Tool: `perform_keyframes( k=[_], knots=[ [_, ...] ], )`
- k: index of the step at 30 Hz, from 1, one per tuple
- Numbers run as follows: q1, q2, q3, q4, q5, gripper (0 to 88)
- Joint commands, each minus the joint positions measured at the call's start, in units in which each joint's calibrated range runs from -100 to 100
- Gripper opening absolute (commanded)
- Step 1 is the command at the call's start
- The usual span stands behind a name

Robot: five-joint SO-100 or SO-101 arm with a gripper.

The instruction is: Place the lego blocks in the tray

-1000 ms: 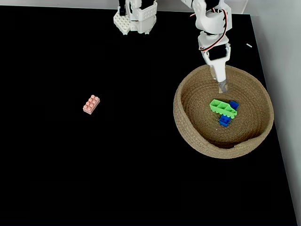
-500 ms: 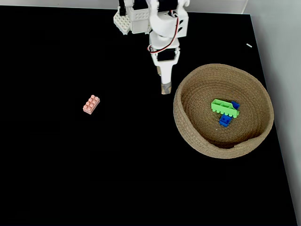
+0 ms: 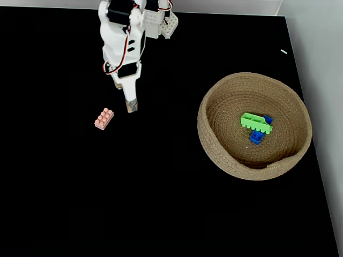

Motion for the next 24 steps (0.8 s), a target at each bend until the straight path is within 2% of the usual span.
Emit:
perform_keyframes(
  k=[1,7,14,24],
  knots=[
    [5.53,4.76,-8.86,-0.72,5.37,31.3],
    [9.41,15.51,-22.08,-0.97,8.30,34.2],
    [11.71,20.07,-22.81,-0.89,13.53,33.6],
    [11.55,24.80,-23.36,-1.05,13.43,32.2]
  ],
)
